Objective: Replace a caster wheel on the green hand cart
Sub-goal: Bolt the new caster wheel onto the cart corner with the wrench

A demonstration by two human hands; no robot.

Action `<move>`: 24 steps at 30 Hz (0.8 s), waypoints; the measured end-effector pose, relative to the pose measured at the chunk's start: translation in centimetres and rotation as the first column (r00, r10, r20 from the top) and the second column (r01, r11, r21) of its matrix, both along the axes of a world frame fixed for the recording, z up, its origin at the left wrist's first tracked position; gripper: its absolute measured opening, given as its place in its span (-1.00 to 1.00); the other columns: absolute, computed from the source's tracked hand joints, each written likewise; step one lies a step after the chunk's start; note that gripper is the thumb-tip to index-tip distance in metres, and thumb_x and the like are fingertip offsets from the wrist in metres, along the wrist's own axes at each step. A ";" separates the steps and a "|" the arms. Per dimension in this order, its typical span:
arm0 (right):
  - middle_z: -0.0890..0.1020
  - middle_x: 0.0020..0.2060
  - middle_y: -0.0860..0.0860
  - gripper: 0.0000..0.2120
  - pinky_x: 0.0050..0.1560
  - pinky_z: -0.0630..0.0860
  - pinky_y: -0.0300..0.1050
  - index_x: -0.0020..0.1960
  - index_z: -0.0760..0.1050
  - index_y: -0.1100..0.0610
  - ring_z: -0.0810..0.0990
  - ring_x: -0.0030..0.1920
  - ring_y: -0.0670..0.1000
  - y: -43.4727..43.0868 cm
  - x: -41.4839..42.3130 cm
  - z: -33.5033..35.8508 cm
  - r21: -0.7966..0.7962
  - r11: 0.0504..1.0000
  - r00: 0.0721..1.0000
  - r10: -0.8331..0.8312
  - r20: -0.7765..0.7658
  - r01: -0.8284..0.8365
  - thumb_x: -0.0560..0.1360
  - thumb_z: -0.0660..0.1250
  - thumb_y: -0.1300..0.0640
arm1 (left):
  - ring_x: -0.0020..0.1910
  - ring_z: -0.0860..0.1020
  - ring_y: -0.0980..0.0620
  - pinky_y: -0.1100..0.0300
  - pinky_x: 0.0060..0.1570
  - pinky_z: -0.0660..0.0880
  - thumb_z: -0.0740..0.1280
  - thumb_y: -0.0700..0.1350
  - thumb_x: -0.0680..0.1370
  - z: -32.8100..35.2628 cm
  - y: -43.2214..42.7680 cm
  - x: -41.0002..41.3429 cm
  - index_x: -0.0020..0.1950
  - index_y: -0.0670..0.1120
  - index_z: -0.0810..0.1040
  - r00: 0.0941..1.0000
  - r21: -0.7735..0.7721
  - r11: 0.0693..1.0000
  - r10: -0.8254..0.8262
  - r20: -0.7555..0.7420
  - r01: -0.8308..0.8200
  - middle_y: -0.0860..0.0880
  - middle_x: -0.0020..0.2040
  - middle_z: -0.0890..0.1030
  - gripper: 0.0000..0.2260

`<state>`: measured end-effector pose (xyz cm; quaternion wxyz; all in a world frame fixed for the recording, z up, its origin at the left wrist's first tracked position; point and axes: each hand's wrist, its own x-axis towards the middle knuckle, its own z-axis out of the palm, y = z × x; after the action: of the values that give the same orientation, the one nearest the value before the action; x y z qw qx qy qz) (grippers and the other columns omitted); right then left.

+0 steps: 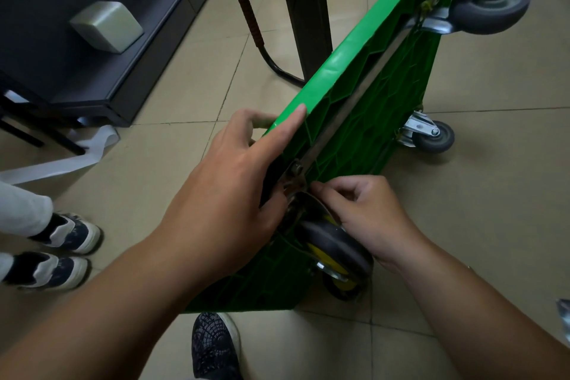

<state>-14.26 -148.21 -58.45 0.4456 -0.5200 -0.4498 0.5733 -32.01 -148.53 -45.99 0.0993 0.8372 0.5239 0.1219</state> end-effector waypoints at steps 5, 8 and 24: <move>0.76 -0.20 0.00 -0.93 -0.06 0.67 -0.13 -0.09 0.73 -0.01 0.75 -0.13 -0.01 0.4 0.3 0.1 0.048 0.999 0.998 -0.018 -0.054 0.021 0.54 0.49 0.12 | 0.25 0.46 0.04 -0.02 -0.07 0.61 0.29 -0.01 0.50 0.0 -0.1 0.0 0.66 0.22 0.16 1.000 0.009 1.000 -0.002 -0.007 0.003 0.05 0.39 0.34 -0.27; 0.76 -0.23 -0.02 -0.93 -0.13 0.64 -0.22 -0.10 0.74 -0.01 0.74 -0.18 -0.06 0.3 0.3 0.1 0.063 0.998 0.998 -0.007 -0.060 0.011 0.53 0.50 0.12 | 0.26 0.46 0.05 0.00 -0.07 0.61 0.29 -0.01 0.50 0.0 0.0 0.0 0.66 0.22 0.15 1.000 0.012 1.000 -0.002 -0.012 0.002 0.05 0.39 0.33 -0.27; 0.76 -0.17 -0.05 -0.90 0.04 0.68 0.06 -0.05 0.72 -0.07 0.75 -0.10 -0.03 0.5 0.3 -1.1 0.088 0.996 1.000 0.027 -0.004 -0.026 0.53 0.42 0.05 | 0.22 0.48 0.06 0.06 -0.04 0.57 0.33 -0.06 0.48 -0.2 0.1 0.0 0.66 0.22 0.17 1.000 0.018 1.000 -0.002 -0.003 0.002 0.06 0.37 0.35 -0.25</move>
<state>-13.93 -147.74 -59.54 0.4617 -0.4924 -0.4804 0.5600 -32.02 -148.39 -46.16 0.0912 0.8387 0.5220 0.1252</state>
